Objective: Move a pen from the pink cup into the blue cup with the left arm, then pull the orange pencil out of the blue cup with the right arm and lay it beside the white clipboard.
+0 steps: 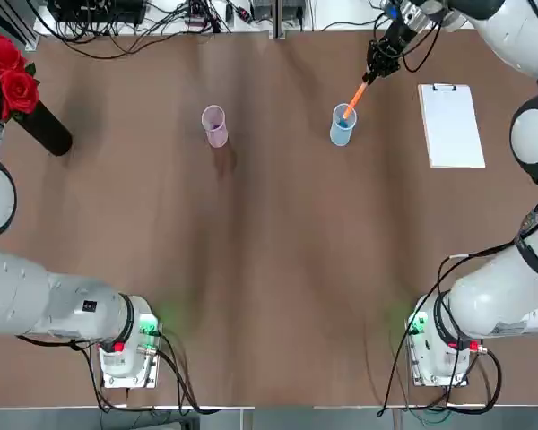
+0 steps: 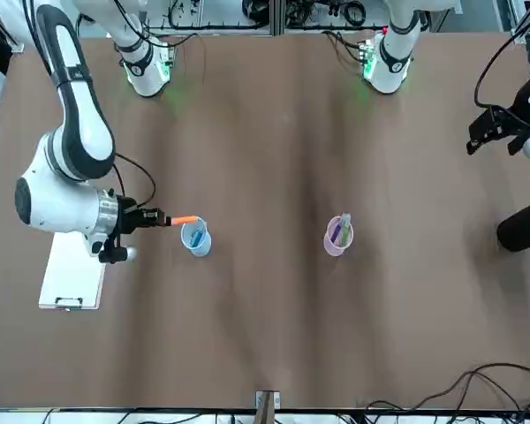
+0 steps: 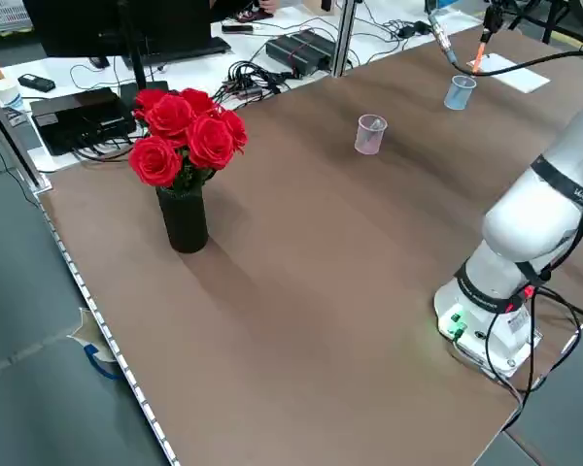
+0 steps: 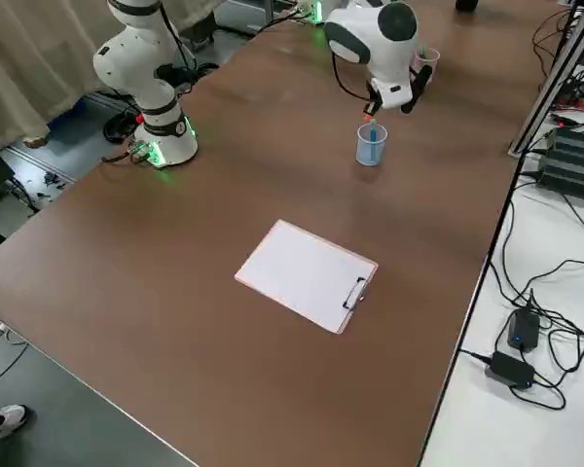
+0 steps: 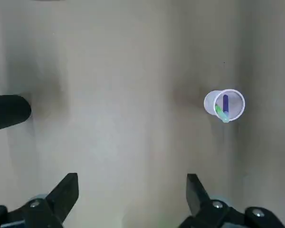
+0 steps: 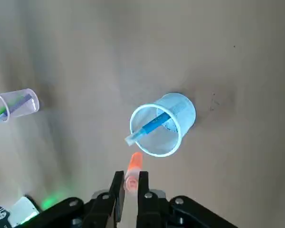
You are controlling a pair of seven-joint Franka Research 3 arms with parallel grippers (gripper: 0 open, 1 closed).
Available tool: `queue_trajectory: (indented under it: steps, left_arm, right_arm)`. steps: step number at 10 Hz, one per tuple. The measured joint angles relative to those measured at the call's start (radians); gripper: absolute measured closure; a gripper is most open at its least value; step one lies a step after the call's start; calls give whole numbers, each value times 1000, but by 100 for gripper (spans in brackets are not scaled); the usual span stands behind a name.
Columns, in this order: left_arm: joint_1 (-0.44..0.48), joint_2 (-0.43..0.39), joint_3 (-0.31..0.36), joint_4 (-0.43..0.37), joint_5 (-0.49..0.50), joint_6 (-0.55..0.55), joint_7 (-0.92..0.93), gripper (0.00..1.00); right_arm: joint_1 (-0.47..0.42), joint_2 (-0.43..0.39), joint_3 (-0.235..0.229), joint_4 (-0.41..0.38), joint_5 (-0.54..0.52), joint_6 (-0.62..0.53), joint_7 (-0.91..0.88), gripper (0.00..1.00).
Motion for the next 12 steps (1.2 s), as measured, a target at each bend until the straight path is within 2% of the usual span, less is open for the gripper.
queue_trajectory:
  steps: [3,9,12]
  left_arm:
    - [1,0,7,0,0,0,0,0]
    - [3,1,12,5,0,2,-1,0]
    - [17,20,12,38,0,2,-1,0]
  right_arm:
    - [-1,-1,-35,80,-93,-85,19,85]
    - [-4,7,-134,81,-295,-192,-97,85]
    - [-7,79,-165,86,-416,-198,-141,85]
